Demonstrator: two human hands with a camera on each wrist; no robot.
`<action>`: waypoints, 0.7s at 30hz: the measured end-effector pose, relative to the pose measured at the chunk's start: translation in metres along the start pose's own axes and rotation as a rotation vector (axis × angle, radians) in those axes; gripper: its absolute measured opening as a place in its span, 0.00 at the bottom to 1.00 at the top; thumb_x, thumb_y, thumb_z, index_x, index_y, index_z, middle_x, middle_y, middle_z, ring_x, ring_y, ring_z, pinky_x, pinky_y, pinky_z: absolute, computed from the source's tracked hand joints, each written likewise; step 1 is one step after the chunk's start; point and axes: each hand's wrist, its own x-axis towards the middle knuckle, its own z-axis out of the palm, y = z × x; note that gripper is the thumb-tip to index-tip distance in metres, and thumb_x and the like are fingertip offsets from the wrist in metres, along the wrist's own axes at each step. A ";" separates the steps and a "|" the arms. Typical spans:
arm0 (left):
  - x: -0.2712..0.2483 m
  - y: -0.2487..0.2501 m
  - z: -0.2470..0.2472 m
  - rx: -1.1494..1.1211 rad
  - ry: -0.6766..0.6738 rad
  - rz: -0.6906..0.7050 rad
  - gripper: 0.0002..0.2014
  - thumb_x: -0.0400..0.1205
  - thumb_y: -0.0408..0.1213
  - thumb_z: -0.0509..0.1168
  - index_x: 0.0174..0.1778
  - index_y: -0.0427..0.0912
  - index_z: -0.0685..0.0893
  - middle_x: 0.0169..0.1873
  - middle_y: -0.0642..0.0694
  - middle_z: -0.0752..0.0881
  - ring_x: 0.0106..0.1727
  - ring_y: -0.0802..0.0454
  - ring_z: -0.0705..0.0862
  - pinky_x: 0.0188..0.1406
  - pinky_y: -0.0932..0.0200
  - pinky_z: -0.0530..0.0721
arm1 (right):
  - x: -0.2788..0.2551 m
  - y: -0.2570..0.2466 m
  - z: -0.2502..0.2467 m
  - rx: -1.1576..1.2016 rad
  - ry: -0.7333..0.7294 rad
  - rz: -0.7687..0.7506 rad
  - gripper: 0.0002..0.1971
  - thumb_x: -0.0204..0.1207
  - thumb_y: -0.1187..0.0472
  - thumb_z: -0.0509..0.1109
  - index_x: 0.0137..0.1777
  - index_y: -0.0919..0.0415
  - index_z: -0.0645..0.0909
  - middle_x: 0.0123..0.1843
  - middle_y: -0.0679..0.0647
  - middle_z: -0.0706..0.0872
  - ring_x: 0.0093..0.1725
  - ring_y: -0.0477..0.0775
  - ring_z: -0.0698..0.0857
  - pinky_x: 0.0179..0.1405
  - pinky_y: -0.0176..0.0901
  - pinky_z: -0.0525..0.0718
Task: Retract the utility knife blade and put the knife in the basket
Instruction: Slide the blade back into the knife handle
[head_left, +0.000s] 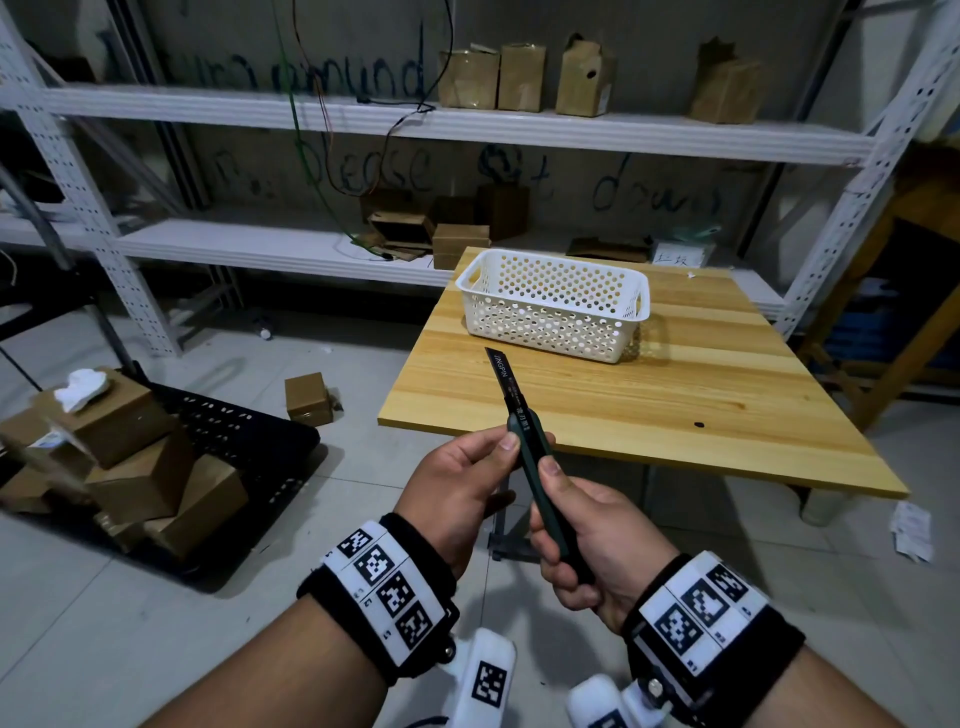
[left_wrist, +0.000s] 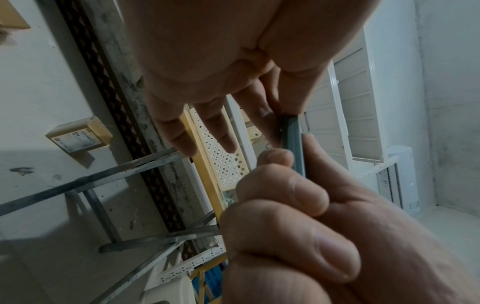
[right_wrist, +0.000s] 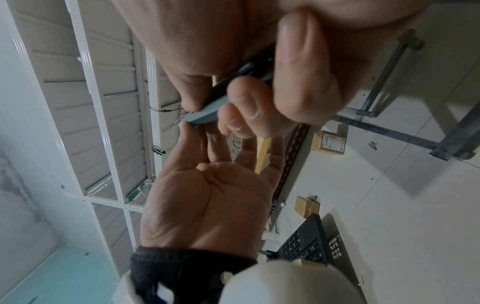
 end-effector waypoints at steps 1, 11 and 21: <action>0.000 0.000 0.000 0.001 -0.001 0.000 0.12 0.90 0.39 0.66 0.54 0.48 0.97 0.62 0.45 0.96 0.71 0.44 0.90 0.83 0.27 0.71 | 0.000 -0.001 0.000 -0.002 -0.001 0.000 0.26 0.78 0.36 0.66 0.44 0.62 0.77 0.25 0.58 0.75 0.17 0.51 0.67 0.15 0.31 0.59; 0.001 -0.001 -0.001 -0.009 -0.002 -0.008 0.12 0.90 0.39 0.65 0.54 0.48 0.96 0.62 0.44 0.96 0.73 0.41 0.89 0.82 0.29 0.72 | 0.000 -0.001 0.001 -0.009 -0.004 -0.007 0.24 0.81 0.38 0.64 0.45 0.62 0.77 0.25 0.57 0.75 0.17 0.50 0.67 0.15 0.31 0.58; 0.002 -0.002 -0.002 -0.018 -0.004 0.000 0.13 0.91 0.39 0.65 0.53 0.48 0.97 0.62 0.44 0.96 0.73 0.40 0.88 0.82 0.28 0.72 | 0.000 0.000 0.002 0.014 0.003 0.004 0.23 0.81 0.39 0.64 0.44 0.62 0.76 0.25 0.57 0.75 0.17 0.49 0.68 0.15 0.30 0.58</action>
